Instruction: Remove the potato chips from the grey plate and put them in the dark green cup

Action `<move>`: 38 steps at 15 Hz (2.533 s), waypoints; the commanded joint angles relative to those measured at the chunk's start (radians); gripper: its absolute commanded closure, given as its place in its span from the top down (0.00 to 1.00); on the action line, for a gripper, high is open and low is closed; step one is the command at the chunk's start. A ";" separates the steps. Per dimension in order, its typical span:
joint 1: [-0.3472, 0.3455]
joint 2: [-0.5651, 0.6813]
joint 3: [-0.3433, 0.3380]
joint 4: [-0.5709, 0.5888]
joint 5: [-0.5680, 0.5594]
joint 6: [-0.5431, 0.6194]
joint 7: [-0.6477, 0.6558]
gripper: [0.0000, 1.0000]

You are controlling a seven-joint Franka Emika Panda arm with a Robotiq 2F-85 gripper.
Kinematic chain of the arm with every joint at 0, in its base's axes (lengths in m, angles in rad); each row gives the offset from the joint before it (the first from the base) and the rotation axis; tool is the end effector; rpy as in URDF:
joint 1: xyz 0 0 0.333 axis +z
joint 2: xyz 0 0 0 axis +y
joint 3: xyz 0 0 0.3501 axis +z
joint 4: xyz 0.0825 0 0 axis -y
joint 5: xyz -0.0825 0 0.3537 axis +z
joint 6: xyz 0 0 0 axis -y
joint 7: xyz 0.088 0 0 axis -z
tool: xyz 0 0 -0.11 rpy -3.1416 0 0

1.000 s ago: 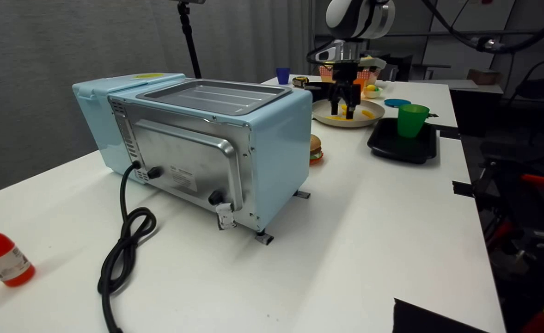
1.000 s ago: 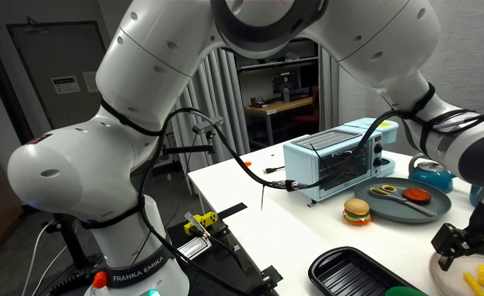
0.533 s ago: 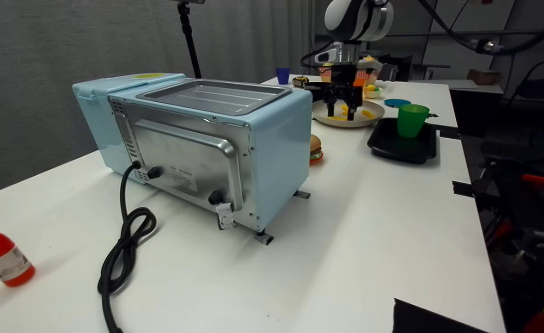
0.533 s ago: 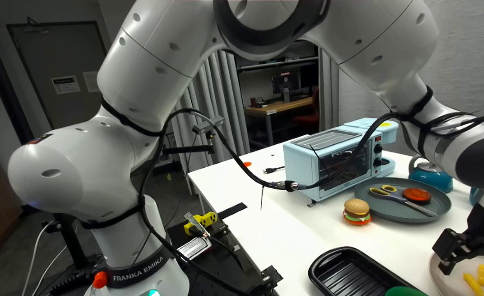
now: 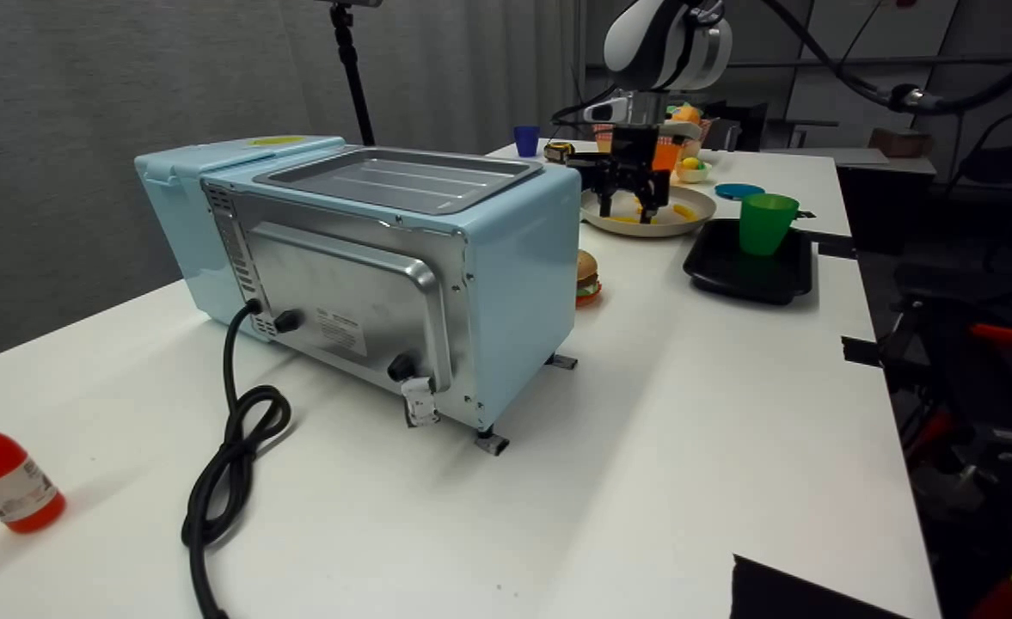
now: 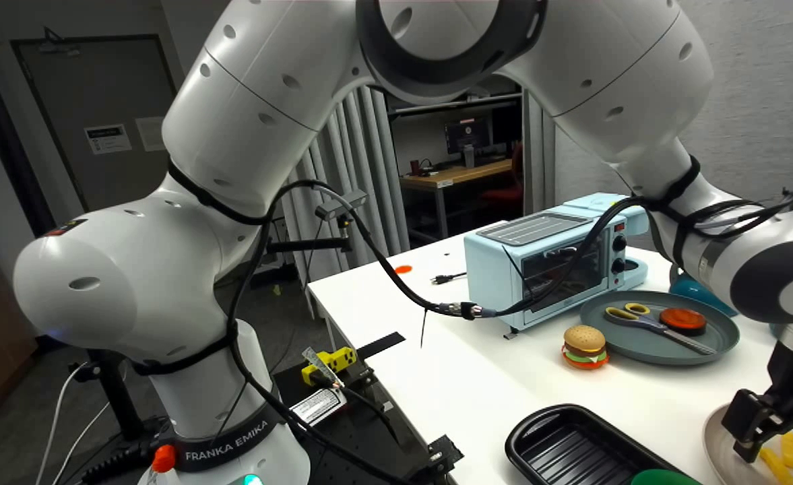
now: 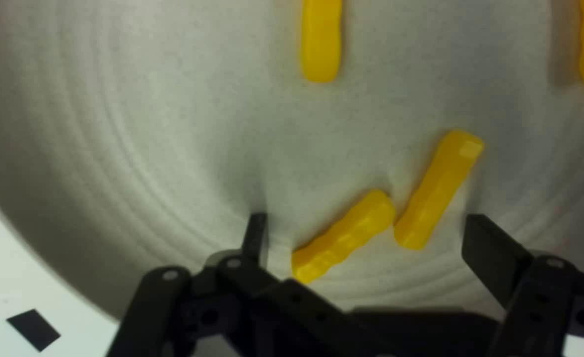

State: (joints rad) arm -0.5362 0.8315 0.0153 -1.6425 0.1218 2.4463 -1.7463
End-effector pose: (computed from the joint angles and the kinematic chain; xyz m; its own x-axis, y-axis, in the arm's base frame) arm 0.5918 -0.3409 0.1689 0.4293 0.8986 0.0907 0.9029 -0.4296 -0.0166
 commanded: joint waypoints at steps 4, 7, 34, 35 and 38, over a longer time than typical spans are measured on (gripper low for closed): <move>-0.007 0.001 0.017 -0.031 0.004 0.095 -0.069 0.68; -0.004 -0.002 0.011 -0.034 0.001 0.105 -0.058 0.43; 0.044 -0.318 -0.069 -0.253 0.009 -0.196 0.188 0.05; 0.046 -0.331 -0.077 -0.263 0.007 -0.221 0.192 0.05; 0.054 -0.373 -0.103 -0.292 0.000 -0.301 0.200 0.05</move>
State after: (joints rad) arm -0.5076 0.5338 -0.0493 -1.8747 0.1258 2.2135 -1.5639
